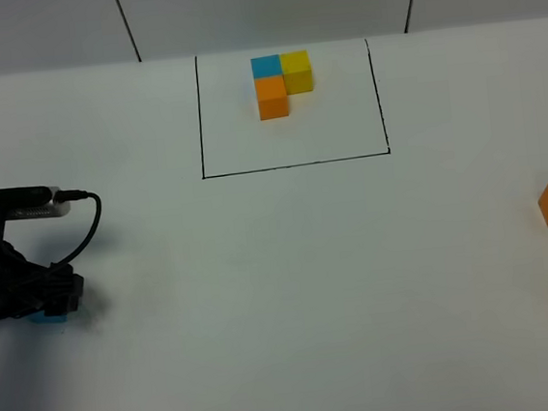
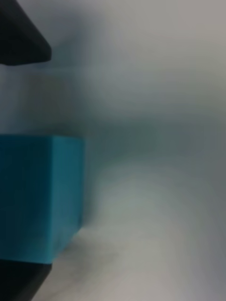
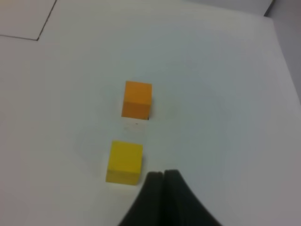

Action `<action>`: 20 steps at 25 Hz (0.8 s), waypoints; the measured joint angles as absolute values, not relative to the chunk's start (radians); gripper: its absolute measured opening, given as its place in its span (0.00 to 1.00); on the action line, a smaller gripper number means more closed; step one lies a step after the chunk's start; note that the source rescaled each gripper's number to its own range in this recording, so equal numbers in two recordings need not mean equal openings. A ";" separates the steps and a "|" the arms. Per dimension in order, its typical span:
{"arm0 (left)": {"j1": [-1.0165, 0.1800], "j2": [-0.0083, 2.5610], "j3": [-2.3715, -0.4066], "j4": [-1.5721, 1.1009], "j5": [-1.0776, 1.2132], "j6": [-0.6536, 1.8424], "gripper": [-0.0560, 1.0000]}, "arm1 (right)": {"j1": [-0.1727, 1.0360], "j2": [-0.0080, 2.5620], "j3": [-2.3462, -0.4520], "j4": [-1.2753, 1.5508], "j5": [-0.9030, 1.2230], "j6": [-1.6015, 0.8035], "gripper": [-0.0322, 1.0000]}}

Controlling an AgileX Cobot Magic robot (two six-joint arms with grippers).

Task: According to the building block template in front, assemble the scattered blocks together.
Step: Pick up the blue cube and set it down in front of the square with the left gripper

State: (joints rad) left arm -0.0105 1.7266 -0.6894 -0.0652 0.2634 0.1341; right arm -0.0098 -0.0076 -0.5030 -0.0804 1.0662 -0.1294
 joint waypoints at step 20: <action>-0.034 1.729 -0.689 -0.065 0.250 0.138 0.54 | -0.010 -0.008 -0.503 -0.080 1.066 -0.129 0.03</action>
